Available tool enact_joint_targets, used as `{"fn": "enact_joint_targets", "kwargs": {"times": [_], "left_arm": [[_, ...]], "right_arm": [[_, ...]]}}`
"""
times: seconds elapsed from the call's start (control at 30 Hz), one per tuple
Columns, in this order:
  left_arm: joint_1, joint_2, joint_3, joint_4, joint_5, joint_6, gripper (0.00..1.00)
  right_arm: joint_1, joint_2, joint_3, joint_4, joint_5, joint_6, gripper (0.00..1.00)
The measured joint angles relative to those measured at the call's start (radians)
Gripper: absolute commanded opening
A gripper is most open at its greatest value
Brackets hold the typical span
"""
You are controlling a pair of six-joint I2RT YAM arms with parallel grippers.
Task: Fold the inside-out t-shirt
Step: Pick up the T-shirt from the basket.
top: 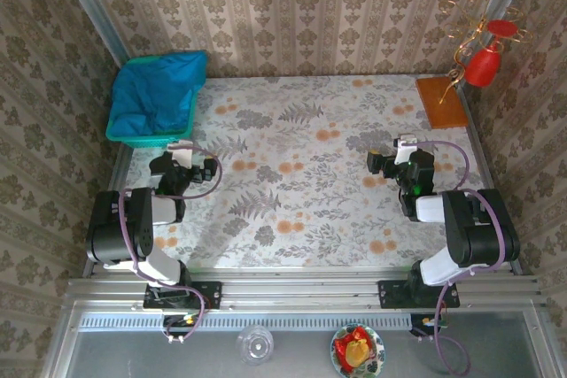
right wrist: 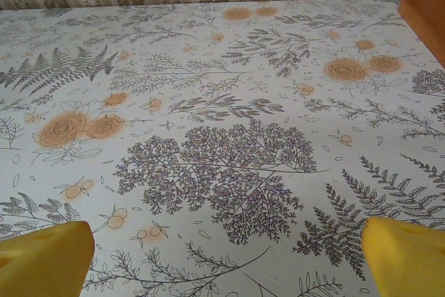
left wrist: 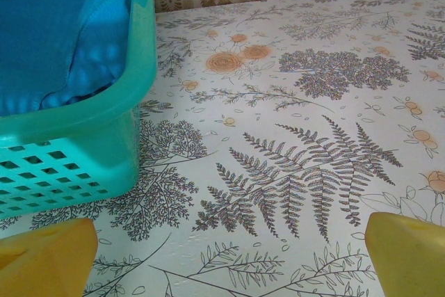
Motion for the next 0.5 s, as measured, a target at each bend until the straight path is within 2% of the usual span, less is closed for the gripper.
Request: {"fn": "enact_joint_targets", "kwargs": {"times": [0.37,0.5], "left_arm": [[0.002,0.0,0.0,0.0,-0.013,0.0,1.0],[-0.003,0.0,0.0,0.0,-0.067,-0.001,1.0]], "right_arm": [[0.0,0.0,0.0,0.0,0.0,0.0,1.0],[0.017,-0.005,0.006,-0.029,0.027,0.0,1.0]]}}
